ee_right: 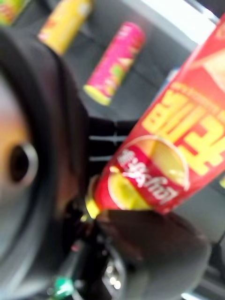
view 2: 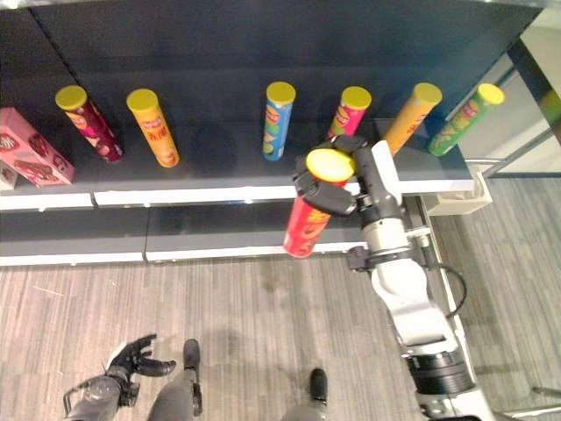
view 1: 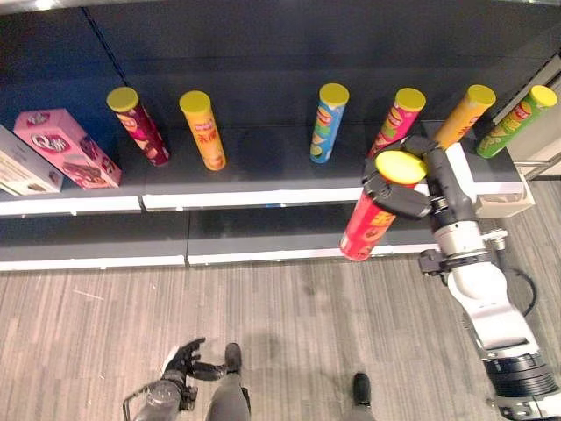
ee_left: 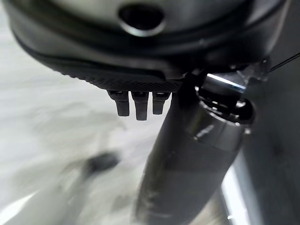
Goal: Put the goods on the table back onto the shelves and tidy them up.
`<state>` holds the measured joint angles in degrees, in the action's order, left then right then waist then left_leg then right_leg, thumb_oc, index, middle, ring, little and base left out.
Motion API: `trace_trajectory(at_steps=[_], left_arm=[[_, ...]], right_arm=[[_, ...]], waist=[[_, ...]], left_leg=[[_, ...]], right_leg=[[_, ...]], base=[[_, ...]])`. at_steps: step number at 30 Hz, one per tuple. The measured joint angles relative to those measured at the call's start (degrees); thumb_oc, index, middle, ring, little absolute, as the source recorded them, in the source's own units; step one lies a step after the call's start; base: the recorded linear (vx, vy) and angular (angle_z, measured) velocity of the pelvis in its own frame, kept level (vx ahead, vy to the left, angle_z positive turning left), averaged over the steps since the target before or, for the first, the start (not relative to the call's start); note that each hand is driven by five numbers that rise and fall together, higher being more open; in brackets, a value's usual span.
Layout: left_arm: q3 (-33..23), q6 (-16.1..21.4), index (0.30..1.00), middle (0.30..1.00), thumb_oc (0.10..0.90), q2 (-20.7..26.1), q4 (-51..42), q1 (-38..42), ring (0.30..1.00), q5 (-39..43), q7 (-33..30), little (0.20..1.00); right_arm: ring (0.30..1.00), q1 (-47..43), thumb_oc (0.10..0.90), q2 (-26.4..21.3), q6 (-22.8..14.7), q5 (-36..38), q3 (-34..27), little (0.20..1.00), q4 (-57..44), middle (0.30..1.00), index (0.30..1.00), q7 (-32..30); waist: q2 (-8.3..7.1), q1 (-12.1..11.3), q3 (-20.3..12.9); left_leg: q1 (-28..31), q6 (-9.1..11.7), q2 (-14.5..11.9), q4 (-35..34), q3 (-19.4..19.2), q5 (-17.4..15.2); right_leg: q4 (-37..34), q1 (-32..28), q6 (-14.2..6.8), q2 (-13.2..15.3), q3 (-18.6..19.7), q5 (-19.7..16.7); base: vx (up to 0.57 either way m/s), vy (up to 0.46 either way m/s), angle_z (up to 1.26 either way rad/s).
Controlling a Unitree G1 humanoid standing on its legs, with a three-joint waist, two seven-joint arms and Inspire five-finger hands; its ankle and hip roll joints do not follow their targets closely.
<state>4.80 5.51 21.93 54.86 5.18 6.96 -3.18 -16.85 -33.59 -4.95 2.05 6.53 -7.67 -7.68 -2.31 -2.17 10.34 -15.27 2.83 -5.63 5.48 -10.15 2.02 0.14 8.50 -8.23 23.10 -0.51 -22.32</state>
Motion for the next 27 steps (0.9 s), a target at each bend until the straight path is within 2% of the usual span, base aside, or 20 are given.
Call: trace_trajectory(at_steps=[1,3,4,5,6,7,9,10,11,16,19,24,27], left_arm=[[-0.6,0.5,0.9,0.9,0.8,0.8,-0.5,0.3,0.9,0.0,-0.3,0.9],[-1.2,1.3,0.9,0.9,0.8,2.6,-1.0,0.3,0.9,-0.3,-0.3,0.9],[-1.5,1.2,0.9,0.9,0.8,2.7,-0.5,0.4,0.9,-0.3,-0.4,0.9],[-2.4,0.5,0.9,0.9,0.8,2.6,0.4,0.2,0.9,-0.2,-0.5,0.9],[-2.9,0.3,0.9,0.9,0.8,2.5,0.9,-0.4,0.9,-0.2,-0.6,0.9],[-3.2,0.3,0.9,0.9,0.8,2.0,1.7,-1.3,0.9,-0.2,-1.2,0.9],[-3.0,-0.4,0.9,0.9,0.8,0.6,2.6,-2.1,0.9,-0.3,-1.6,0.9],[-2.3,-0.8,0.9,0.9,0.8,-0.2,2.4,-2.9,0.9,-0.3,-1.1,0.9],[-1.8,-0.7,0.9,0.9,0.8,-2.3,1.6,-4.8,0.9,-0.3,-1.1,0.9],[-0.9,-0.8,0.9,0.9,0.8,-5.0,1.0,-7.6,0.9,-0.3,-0.9,0.9],[-0.9,-0.8,0.9,0.9,0.8,-5.0,0.7,-7.2,0.9,-0.3,-0.9,0.9],[-1.0,-0.7,0.9,0.9,0.8,-4.9,-0.7,-7.1,0.9,-0.2,-1.1,0.9],[-0.8,-0.7,0.9,0.9,0.8,-5.0,-1.4,-6.8,0.9,0.3,-1.6,0.9]], right_arm=[[0.3,-0.1,0.4,0.0,-0.2,0.0,0.1,0.3,0.0,0.3,0.3,0.1],[0.3,-1.2,0.4,-0.3,-0.5,-0.2,-0.3,0.3,0.0,0.3,0.3,0.1],[0.3,-1.8,0.4,-0.2,-0.6,-0.2,-0.3,0.3,0.0,0.3,0.3,0.1],[0.3,-1.9,0.4,-0.3,-0.8,-0.2,-0.4,0.3,0.0,0.3,0.3,0.1],[0.3,-2.1,0.4,-1.1,-0.8,-0.2,-0.3,0.3,0.0,0.3,0.3,0.1],[0.3,-2.2,0.4,-2.6,-0.8,-0.2,-0.3,0.3,0.0,0.3,0.3,0.1],[0.3,-2.2,0.4,-2.9,-1.7,-0.4,-0.3,0.3,1.1,0.3,0.3,-0.1],[0.3,-2.0,0.4,-4.6,-1.6,-0.6,0.0,0.3,1.1,0.3,0.3,0.2],[0.3,-3.2,0.4,-7.2,-1.2,-1.1,0.7,0.3,1.1,0.3,0.3,0.3],[0.3,-3.9,0.4,-6.2,-1.1,-1.3,0.3,0.3,0.8,0.3,0.3,0.0],[0.3,-4.1,0.4,-4.4,-1.2,-1.9,0.8,0.3,0.4,0.3,0.3,0.0],[0.3,-5.8,0.4,-3.4,-1.2,-6.0,1.6,0.3,0.4,0.3,0.3,-0.5],[0.3,-8.1,0.4,-1.0,-1.1,-11.4,1.6,0.3,0.3,0.3,0.3,-4.7]], waist=[[-0.33,-0.2,-0.2],[-0.58,-1.0,-0.4],[-0.09,-1.2,-0.3],[0.77,-1.2,-0.5],[1.11,-1.3,-0.5],[1.08,-1.5,-0.5],[1.22,-1.6,-0.4],[1.01,-0.9,-0.5],[1.49,-1.6,-0.5],[1.71,-1.9,-0.4],[1.39,-2.4,-0.2],[2.07,-3.6,0.2],[3.28,-3.8,1.0]], left_leg=[[0.7,-1.0,0.9,-0.6,-0.1,-0.2],[2.7,-2.8,2.7,-4.2,-0.1,0.8],[4.0,-3.4,2.8,-6.5,-0.2,1.7],[5.3,-3.8,2.7,-9.0,-0.1,2.8],[6.0,-4.0,2.5,-10.2,0.0,3.3],[6.1,-4.1,2.5,-10.5,0.3,3.4],[6.3,-4.1,2.7,-10.5,1.1,3.4],[6.5,-4.0,4.2,-10.5,1.9,3.3],[7.1,-3.9,4.6,-10.6,2.3,3.3],[8.1,-2.5,3.3,-10.6,2.8,3.3],[7.2,-1.3,3.1,-10.7,3.6,3.5],[2.9,0.1,2.6,-10.6,5.1,4.2],[-0.5,-0.2,2.6,-10.6,6.6,5.5]], right_leg=[[-0.1,-0.2,-1.1,-0.2,0.3,1.0],[0.2,-0.5,-0.9,-1.1,0.7,0.7],[1.4,0.3,-3.1,-1.8,2.0,2.8],[1.9,0.3,-7.3,-3.9,2.5,7.8],[0.8,0.4,-7.2,-6.4,2.4,11.3],[-3.8,0.4,-7.2,-10.7,2.6,14.0],[-6.0,1.9,-5.9,-15.8,2.5,13.7],[-5.7,1.8,-3.5,-16.0,1.1,13.0],[-5.5,1.3,-2.1,-15.8,1.7,13.8],[-5.5,0.0,-2.4,-17.0,0.5,14.2],[-5.5,0.2,-1.1,-16.9,-0.3,15.8],[-5.5,3.8,-0.1,-17.3,-1.1,15.7],[-5.5,6.3,0.7,-17.4,-2.8,15.1]], base=[[0.11,0.46,-0.08],[0.07,0.266,-0.01],[0.01,0.143,-0.06],[0.02,0.193,-0.03],[0.01,0.128,0.1],[0.03,0.116,0.06],[0.07,0.1,0.28],[0.12,0.073,0.38],[0.11,0.011,0.23],[0.06,-0.037,0.05],[0.0,-0.068,0.17],[-0.03,-0.056,0.14],[-0.05,-0.032,0.25]])
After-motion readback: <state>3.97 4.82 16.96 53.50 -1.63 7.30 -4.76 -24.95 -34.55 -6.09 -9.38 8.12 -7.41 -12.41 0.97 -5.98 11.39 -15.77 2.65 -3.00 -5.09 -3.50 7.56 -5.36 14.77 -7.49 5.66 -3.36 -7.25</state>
